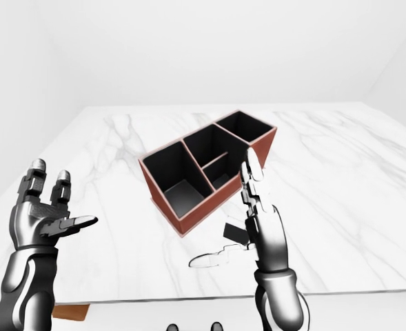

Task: Pick up the book and place it in the left compartment of the caddy.

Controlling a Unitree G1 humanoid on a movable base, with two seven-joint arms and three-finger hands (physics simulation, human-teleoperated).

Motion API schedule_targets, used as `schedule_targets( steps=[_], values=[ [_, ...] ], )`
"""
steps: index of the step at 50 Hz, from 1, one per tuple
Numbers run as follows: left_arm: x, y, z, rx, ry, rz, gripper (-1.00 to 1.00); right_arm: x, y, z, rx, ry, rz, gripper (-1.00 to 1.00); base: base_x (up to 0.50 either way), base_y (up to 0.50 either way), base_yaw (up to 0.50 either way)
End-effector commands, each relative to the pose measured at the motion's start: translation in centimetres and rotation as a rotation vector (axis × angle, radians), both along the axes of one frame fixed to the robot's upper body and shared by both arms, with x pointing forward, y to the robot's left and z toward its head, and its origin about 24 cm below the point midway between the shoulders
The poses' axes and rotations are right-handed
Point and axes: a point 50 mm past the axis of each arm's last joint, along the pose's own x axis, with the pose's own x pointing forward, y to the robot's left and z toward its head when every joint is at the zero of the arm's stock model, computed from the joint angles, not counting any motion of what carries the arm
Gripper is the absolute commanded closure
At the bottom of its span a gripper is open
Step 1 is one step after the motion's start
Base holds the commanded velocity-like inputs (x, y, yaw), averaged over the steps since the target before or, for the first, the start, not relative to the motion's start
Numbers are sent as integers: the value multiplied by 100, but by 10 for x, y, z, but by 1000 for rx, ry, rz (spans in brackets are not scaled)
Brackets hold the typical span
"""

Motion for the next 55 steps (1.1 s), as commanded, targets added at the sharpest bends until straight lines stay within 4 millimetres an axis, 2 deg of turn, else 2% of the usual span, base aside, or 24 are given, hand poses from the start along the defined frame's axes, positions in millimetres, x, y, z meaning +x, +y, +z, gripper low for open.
schedule_targets(
  steps=[1,27,34,36,42,45,55],
  values=[
    [0,0,0,1,1,0,-100,0,-1,-1,0,6,-2,-100,50,10,0],
    [-3,1,4,2,-20,7,-100,0,-6,-2,3,12,-20,-100,50,10,0],
    [-3,1,5,1,-21,7,-100,3,-7,-11,-54,53,-14,-100,48,9,0],
    [-4,1,5,2,-21,6,-100,1,-10,-10,-24,51,-14,-100,0,0,0],
    [-3,1,5,3,-21,6,-100,-11,-19,1,-99,17,-48,-100,0,0,0],
    [-3,1,4,3,-17,6,-100,-11,-26,-8,-175,72,-69,-100,0,0,0],
    [-2,0,3,6,-13,4,-100,-23,-35,-5,-229,97,-84,-100,0,0,0]
  ],
)
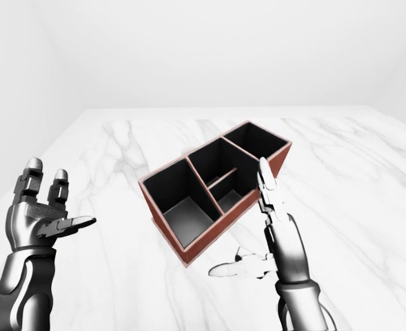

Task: Pick up the book and place it in the left compartment of the caddy.

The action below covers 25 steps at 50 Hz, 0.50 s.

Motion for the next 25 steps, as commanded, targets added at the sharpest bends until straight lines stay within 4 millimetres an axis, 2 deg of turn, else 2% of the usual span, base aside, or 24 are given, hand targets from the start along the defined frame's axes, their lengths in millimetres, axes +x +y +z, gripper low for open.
schedule_targets(
  steps=[1,6,15,21,25],
  values=[
    [0,-1,0,3,3,0,-100,-11,-11,-1,-92,50,-31,-100,0,0,0],
    [0,0,-1,1,5,2,-100,-11,-10,-8,-110,97,-17,-100,0,0,0],
    [1,0,-2,3,8,0,-100,-15,-15,-10,-159,126,-53,-100,0,0,0],
    [1,-3,-3,6,14,-4,-100,-7,-14,-27,-209,207,-57,-100,0,0,0],
    [0,-1,-1,5,6,-1,-100,-5,-11,-22,-261,190,-57,-100,0,0,0]
  ],
)
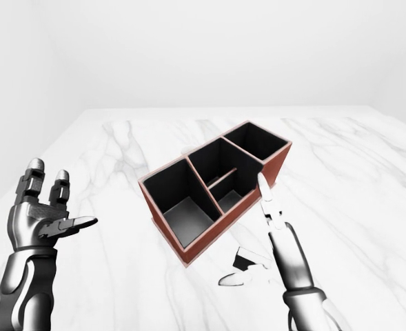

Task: Pick up the book and place it in the left compartment of the caddy.

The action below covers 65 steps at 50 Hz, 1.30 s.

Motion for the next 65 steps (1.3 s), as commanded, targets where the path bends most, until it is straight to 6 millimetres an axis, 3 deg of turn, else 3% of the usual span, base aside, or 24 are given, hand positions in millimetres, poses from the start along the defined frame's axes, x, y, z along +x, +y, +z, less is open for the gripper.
schedule_targets(
  steps=[1,26,53,65],
  values=[
    [0,1,1,0,-3,2,-100,4,2,-6,-100,49,-3,-100,0,0,0],
    [-1,-1,-1,3,2,-5,-100,13,-8,-7,-232,90,-14,-100,0,0,0],
    [3,-2,-4,4,18,-6,-100,17,-25,-41,-213,261,-34,-100,0,0,0],
    [3,-3,-5,8,24,-10,-100,19,-36,-38,-270,274,-64,-100,0,0,0]
  ],
)
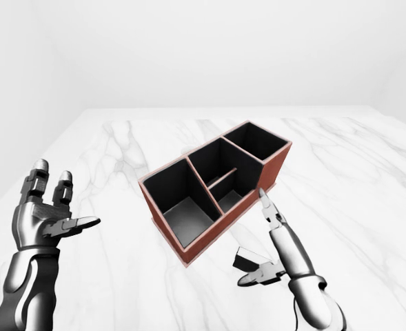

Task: Pick up the book and place it in the left compartment of the caddy.

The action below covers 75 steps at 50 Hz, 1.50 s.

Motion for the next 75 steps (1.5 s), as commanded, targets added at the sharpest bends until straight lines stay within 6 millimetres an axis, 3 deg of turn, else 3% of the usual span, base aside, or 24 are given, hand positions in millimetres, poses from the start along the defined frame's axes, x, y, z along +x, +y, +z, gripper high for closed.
schedule_targets(
  steps=[1,14,18,49,75],
  values=[
    [1,-2,-1,3,7,-4,-100,3,-8,-3,-38,29,-20,-100,0,0,0],
    [2,-1,-2,5,12,-1,-100,14,-13,-3,-75,44,3,-100,0,0,0],
    [2,-2,-2,5,13,-2,-100,15,-18,-16,-86,106,-9,-100,0,0,0],
    [3,-1,-3,1,16,-2,-100,20,-30,-47,-45,250,8,-100,0,0,0],
    [2,-2,-4,-5,16,-1,-100,10,-33,-57,-96,321,-15,-100,0,0,0]
  ],
)
